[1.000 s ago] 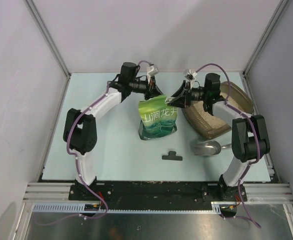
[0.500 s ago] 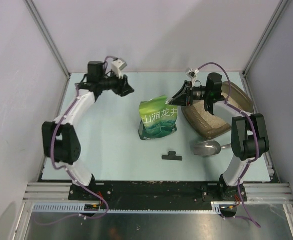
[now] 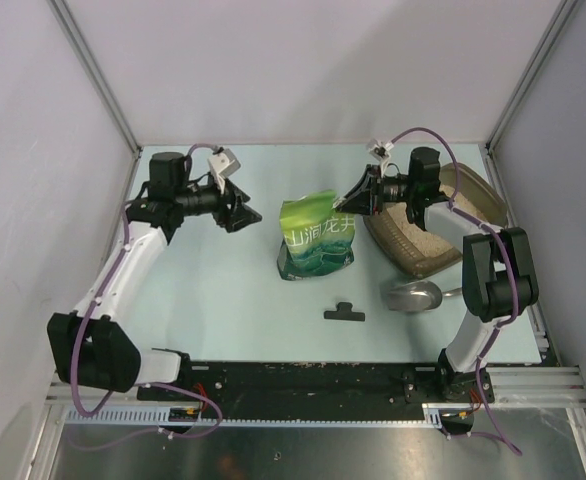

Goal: Fill the litter box with clean litter

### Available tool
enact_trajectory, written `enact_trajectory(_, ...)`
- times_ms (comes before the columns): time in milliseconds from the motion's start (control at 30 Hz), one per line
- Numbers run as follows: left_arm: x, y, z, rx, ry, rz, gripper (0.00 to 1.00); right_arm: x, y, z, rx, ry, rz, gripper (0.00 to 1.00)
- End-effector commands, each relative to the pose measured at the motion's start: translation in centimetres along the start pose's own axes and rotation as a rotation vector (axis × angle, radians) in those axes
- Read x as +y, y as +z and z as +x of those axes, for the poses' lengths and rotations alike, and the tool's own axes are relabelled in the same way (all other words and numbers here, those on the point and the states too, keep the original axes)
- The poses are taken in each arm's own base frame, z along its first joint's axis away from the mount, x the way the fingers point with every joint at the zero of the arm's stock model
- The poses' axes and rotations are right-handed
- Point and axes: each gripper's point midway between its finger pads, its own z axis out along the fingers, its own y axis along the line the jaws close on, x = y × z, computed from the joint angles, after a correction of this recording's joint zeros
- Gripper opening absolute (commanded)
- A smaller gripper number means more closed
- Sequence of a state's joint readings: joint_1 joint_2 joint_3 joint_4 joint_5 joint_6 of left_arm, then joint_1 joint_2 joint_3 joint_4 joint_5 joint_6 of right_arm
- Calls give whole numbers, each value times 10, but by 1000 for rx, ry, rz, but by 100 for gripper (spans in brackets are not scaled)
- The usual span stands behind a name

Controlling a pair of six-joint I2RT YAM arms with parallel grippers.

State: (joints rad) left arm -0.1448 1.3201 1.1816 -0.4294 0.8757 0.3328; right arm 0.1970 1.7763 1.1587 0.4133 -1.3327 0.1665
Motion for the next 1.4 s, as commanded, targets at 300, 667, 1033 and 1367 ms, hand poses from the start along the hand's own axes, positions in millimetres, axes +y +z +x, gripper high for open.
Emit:
enact_trajectory(300,-52,52,-41,-93,88,274,73,10,-1,-2,5,53,-36,26)
enact_trajectory(667,-52,74,-16,-46,-19,318,57,8,11,7,18,65,-50,32)
enact_trajectory(1033,-51,78,2,-18,-104,295,55,7,6,5,12,112,-55,20)
enact_trajectory(1367,-52,85,-1,-58,-195,309,42,7,6,2,4,132,-42,24)
